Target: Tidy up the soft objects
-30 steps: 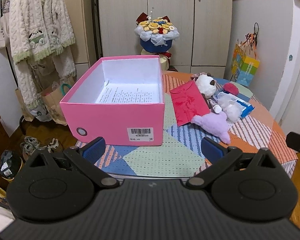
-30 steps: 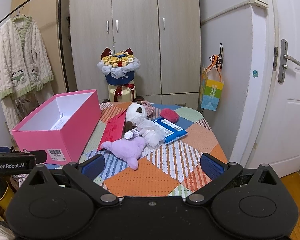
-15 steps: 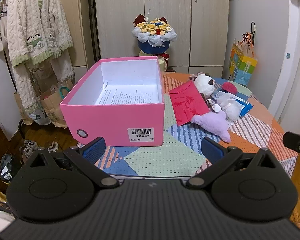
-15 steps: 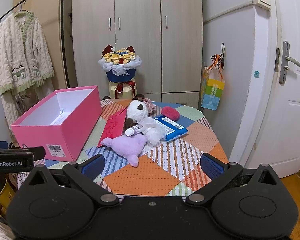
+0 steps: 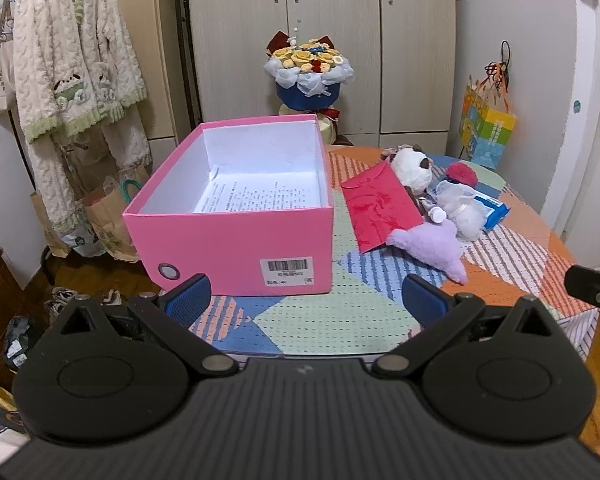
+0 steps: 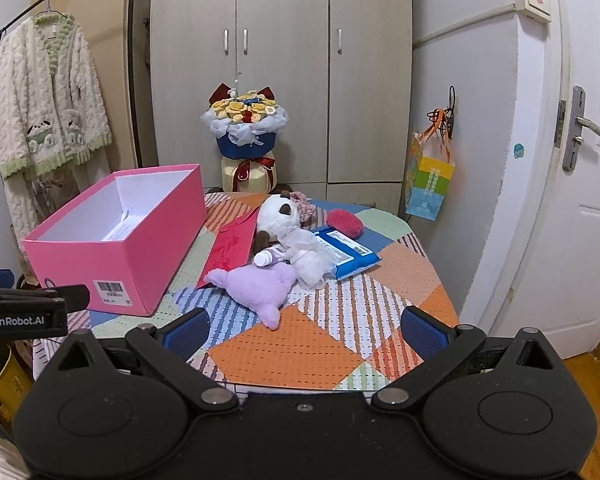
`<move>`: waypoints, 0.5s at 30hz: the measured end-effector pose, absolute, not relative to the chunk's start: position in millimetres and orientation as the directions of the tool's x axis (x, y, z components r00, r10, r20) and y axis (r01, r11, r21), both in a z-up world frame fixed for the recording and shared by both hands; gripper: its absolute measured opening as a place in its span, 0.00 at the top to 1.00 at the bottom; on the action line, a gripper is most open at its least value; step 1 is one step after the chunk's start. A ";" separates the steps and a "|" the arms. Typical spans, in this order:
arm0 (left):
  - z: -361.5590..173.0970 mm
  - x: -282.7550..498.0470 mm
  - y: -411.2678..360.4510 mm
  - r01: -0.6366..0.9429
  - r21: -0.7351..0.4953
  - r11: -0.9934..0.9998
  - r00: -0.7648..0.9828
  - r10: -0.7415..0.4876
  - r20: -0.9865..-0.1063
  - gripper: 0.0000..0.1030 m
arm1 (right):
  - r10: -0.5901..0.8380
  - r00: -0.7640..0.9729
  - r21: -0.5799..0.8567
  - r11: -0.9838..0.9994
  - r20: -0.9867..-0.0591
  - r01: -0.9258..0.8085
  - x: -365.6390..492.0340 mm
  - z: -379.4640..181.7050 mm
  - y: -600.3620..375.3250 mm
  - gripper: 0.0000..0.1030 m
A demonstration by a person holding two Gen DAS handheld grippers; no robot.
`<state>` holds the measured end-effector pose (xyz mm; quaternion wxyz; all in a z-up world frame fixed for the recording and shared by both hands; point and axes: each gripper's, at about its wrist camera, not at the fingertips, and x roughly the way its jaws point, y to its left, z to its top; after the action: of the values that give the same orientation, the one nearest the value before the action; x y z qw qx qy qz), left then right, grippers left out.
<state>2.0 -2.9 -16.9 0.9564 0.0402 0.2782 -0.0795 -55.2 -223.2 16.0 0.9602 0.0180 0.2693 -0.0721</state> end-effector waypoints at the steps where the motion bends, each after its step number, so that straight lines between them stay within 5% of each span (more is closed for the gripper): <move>1: -17.2 2.1 -3.3 0.176 0.029 0.984 0.831 -0.132 -0.541 0.00 | -0.129 0.844 -0.005 0.989 -0.520 0.148 -54.9 15.8 -223.0 0.00; 15: -21.4 20.2 -25.2 0.234 -0.037 0.972 0.843 -0.221 -0.491 0.02 | -0.029 0.907 0.042 0.998 -0.421 0.052 -53.9 4.1 -236.8 0.00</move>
<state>20.2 -25.2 -21.4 0.9598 0.0119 0.2542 -0.1185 -53.9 -236.8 4.1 0.9760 0.0260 0.2151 -0.0208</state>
